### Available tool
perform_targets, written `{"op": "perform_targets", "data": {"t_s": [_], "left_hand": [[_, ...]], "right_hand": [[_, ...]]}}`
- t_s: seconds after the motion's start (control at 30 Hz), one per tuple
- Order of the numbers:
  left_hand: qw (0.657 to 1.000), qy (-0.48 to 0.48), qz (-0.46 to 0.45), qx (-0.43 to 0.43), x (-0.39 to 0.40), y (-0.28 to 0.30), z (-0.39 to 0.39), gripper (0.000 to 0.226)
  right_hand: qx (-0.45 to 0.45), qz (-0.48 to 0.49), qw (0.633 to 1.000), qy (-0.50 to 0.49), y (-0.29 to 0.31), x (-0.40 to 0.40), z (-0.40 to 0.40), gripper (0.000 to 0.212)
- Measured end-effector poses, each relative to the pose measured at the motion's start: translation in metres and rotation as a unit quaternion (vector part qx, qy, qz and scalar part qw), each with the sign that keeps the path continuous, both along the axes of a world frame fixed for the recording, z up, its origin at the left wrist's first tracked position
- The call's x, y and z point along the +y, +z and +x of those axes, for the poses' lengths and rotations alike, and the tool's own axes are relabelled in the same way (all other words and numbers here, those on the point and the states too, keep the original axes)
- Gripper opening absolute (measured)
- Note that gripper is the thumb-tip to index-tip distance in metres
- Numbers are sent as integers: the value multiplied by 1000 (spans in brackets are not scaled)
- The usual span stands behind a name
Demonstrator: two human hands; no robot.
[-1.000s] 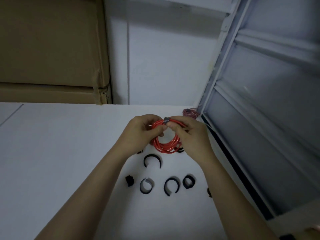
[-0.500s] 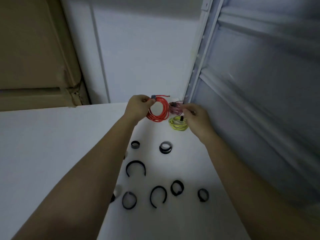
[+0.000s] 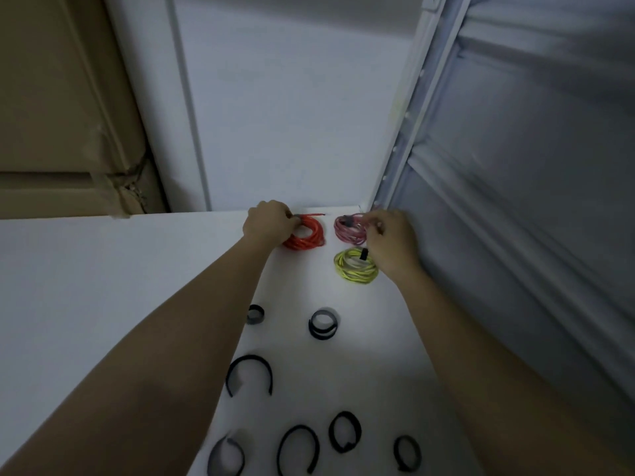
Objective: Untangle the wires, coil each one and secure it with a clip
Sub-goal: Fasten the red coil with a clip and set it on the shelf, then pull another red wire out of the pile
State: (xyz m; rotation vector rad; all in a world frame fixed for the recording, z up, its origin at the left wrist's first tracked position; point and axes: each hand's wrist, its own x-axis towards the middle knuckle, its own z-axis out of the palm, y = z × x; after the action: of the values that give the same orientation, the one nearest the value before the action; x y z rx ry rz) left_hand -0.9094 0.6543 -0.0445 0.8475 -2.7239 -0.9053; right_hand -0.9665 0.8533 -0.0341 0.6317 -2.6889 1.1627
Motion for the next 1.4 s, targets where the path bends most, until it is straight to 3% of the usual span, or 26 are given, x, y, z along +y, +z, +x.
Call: {"op": "perform_targets", "data": {"t_s": [0.1,0.2,0.37,0.47,0.67,0.97,1.13,1.4], "left_hand": [[999,10,-42,13,5,9,7,45],[991,26,-114,59,8,21,23,38],[953,24,-245,178,-5,49,90,28],[934,56,-296,193,-26,64,153,24],[899,206,-363,135,-85,84,313,29],[817,442,-369,-19,-176,101,605,35],[801,478,-355,-62,-232,108,729,36],[806,483,-329,-94,-349,112,851,41]], "right_hand": [[11,7,1000,12,3,-1,2,25],[34,19,998,40,9,-5,12,25],[86,23,991,103,24,-29,48,25],[127,6,980,155,38,-62,81,23],[181,39,942,279,64,-164,185,26],[229,70,863,445,77,-336,432,33],[256,72,834,483,74,-422,549,33],[254,113,835,475,82,-548,662,36]]}}
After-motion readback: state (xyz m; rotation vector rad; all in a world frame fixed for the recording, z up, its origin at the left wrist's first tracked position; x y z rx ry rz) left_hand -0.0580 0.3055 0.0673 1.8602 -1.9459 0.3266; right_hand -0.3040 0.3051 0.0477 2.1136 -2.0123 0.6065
